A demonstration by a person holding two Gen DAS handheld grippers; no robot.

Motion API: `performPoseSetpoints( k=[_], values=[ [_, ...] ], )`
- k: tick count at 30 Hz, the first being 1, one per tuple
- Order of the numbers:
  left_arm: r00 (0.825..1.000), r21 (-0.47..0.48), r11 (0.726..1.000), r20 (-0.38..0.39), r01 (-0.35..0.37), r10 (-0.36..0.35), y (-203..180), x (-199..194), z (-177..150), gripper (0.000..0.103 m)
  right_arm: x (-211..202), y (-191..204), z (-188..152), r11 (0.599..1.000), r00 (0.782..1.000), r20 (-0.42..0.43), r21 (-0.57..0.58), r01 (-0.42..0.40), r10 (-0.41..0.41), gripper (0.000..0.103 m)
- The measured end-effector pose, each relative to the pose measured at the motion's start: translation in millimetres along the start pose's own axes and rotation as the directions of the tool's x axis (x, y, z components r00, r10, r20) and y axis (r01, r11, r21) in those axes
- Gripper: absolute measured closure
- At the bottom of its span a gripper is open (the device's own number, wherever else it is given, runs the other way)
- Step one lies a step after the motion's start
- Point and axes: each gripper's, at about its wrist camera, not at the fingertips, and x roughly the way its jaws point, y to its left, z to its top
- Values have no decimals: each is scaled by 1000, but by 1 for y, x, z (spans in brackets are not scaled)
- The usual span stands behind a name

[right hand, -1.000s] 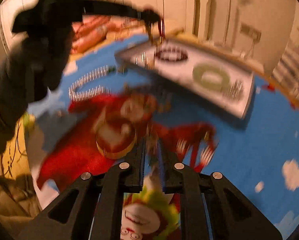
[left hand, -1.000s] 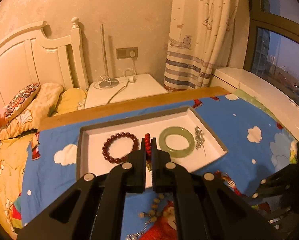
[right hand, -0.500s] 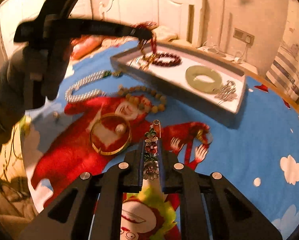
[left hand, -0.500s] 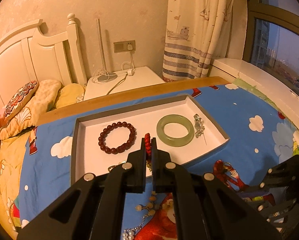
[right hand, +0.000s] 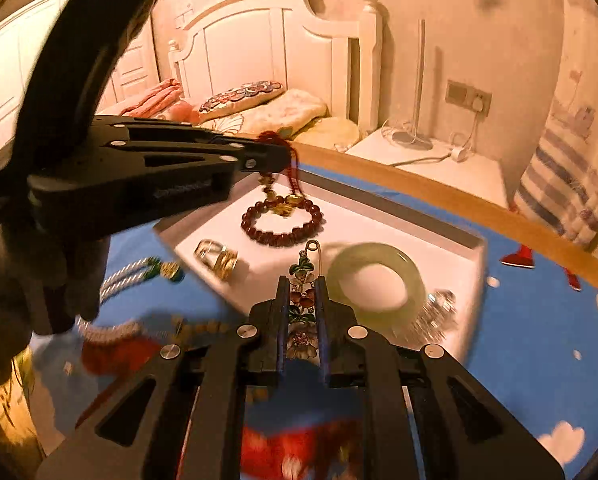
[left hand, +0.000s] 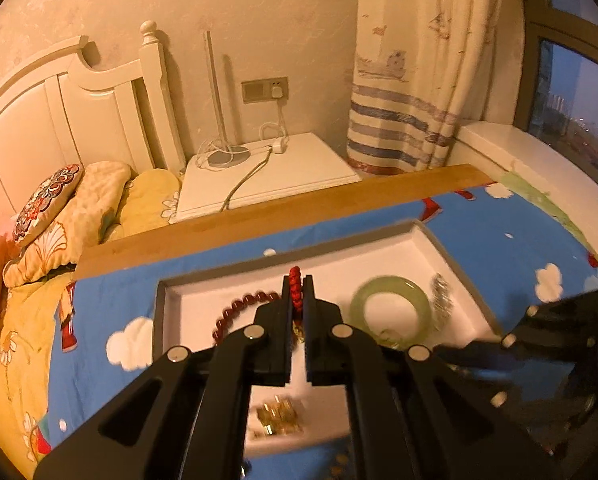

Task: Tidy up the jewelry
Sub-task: 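Lower the tassel and gold safety pin into the tray and open both tools, then move both open tools back over the jewelry pile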

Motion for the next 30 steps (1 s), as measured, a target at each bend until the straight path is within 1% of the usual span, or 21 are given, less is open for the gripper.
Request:
performPoseSetpoints(
  k=[1, 2, 3, 4, 5, 7, 8, 9, 10, 11, 12, 14, 16, 20, 22, 24, 26, 28, 30],
  values=[
    [1000, -7, 1000, -4, -6, 6, 1, 6, 4, 95, 11, -4, 5, 999, 1000, -3, 34, -19, 19, 88],
    [1000, -14, 1000, -13, -10, 10, 3, 11, 7, 74, 16, -6, 7, 998, 999, 0, 54, -42, 42, 87],
    [1000, -24, 999, -12, -25, 25, 5, 13, 10, 44, 23, -10, 9, 994, 997, 3, 81, -75, 75, 77],
    [999, -31, 999, 10, -43, 43, 7, 11, 11, 35, 26, -14, 9, 992, 997, 0, 105, -75, 75, 56],
    [997, -36, 997, 36, -65, 67, 9, 4, 11, 32, 25, -15, 9, 991, 998, 4, 117, -62, 62, 52],
    [993, -26, 995, 54, -101, 102, 14, -10, 7, 31, 11, -17, 4, 990, 998, 40, 126, -57, 52, 53],
    [991, -18, 993, 64, -119, 120, 18, -19, 4, 28, 3, -18, 1, 991, 998, 51, 127, -49, 43, 53],
    [983, -15, 987, 88, -162, 163, 24, -33, -3, 21, -6, -19, -4, 991, 998, 59, 127, -37, 29, 53],
    [976, -22, 981, 103, -192, 193, 28, -42, -10, 16, -20, -20, -11, 991, 997, 74, 128, -27, 17, 53],
    [969, -34, 975, 116, -218, 220, 33, -55, -18, 9, -32, -22, -18, 991, 996, 89, 133, -27, 15, 53],
    [963, -57, 970, 124, -235, 241, 42, -69, -31, 6, -39, -22, -23, 990, 995, 98, 138, -28, 15, 53],
    [955, -105, 961, 122, -257, 269, 55, -89, -53, 3, -57, -22, -39, 989, 995, 101, 144, -17, 2, 53],
    [946, -165, 945, 110, -284, 304, 67, -108, -81, 3, -69, -19, -57, 989, 995, 95, 150, 12, -26, 52],
    [943, -233, 919, 30, -317, 332, 83, -127, -136, 3, -73, -14, -83, 985, 998, 60, 174, 5, -16, 48],
    [948, -257, 914, -20, -313, 319, 87, -131, -162, 3, -69, -12, -89, 983, 999, 42, 182, 0, -7, 46],
    [952, -267, 914, -47, -305, 303, 88, -138, -183, 3, -63, -10, -89, 982, 1000, 28, 187, 7, -13, 41],
    [956, -280, 915, -58, -291, 286, 86, -141, -197, 3, -60, -4, -90, 983, 1000, 17, 183, 3, -7, 39],
    [963, -294, 917, -61, -270, 264, 84, -143, -208, 3, -58, 1, -89, 985, 1000, 14, 170, 16, -19, 39],
    [965, -300, 917, -60, -261, 255, 82, -143, -216, 3, -57, 6, -89, 986, 999, 13, 162, 26, -29, 39]
  ],
)
